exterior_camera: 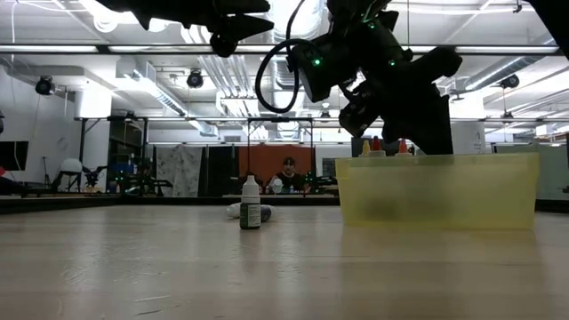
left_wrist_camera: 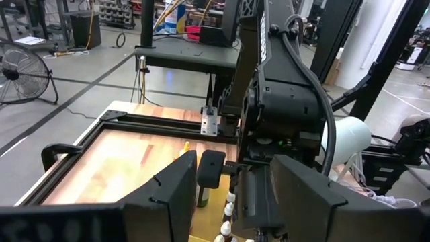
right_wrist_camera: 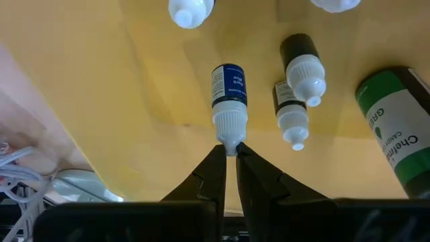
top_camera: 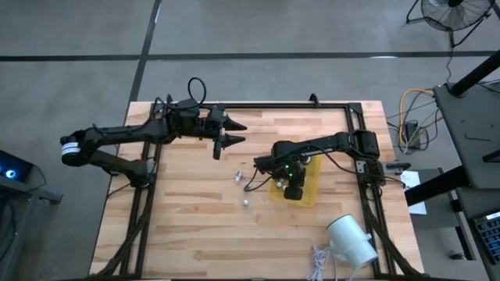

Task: Pick & Place food coloring
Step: Put the top right small dark blue food coloring bottle into the yellow bin

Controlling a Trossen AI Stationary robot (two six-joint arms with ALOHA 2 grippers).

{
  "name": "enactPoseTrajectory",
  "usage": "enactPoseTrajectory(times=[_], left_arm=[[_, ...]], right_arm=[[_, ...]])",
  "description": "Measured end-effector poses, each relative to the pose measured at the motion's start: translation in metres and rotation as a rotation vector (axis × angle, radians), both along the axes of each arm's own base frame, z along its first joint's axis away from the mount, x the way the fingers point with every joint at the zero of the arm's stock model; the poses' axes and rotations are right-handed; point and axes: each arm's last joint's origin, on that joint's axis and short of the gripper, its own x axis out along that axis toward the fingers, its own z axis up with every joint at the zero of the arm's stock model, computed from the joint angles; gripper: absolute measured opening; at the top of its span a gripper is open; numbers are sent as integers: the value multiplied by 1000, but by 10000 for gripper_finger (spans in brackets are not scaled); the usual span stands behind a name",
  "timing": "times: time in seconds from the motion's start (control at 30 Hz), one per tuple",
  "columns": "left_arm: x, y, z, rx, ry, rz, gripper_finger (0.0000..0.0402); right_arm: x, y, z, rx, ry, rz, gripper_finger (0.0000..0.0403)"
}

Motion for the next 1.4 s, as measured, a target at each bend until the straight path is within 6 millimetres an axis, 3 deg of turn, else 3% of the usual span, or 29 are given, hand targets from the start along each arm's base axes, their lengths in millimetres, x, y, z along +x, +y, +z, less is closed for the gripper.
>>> enactPoseTrajectory(times=[1.4], left_arm=[[0,0,0,0,0,0,163]], right_arm=[[-16,0,-15,-9,115,-24,26]])
